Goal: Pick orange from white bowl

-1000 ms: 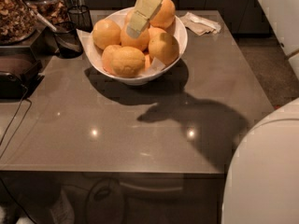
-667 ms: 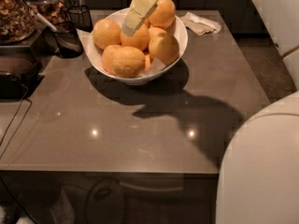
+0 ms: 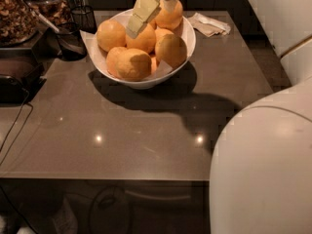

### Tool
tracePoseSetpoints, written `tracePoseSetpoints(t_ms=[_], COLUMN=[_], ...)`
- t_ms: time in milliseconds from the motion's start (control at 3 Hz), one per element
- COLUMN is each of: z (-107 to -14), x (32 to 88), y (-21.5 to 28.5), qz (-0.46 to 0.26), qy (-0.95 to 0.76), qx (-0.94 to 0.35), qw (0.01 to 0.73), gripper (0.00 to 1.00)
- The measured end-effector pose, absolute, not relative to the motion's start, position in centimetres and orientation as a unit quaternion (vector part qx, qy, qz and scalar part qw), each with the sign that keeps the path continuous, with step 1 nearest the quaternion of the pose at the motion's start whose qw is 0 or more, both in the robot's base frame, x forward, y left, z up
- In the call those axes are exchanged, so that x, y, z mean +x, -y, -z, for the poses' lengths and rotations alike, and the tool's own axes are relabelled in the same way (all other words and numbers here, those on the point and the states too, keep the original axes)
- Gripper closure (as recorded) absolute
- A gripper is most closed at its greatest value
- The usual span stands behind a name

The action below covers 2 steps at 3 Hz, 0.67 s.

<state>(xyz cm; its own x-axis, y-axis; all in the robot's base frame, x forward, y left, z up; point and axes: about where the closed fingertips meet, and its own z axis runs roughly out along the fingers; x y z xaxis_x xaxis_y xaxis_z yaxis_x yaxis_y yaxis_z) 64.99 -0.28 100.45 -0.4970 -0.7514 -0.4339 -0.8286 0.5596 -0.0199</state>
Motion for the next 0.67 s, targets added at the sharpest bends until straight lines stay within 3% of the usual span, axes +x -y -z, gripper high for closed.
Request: tracePoseSetpoints(t_ms=[333,667], z=[-99.71,-99.34], x=[65.35,65.79], y=[-0.2,-0.67], qz=[-0.097,-0.097], qy=[-0.866,-0.868], qx=[-0.452,-0.45], qw=[0.19,0.186], gripper=[0.26,0.25])
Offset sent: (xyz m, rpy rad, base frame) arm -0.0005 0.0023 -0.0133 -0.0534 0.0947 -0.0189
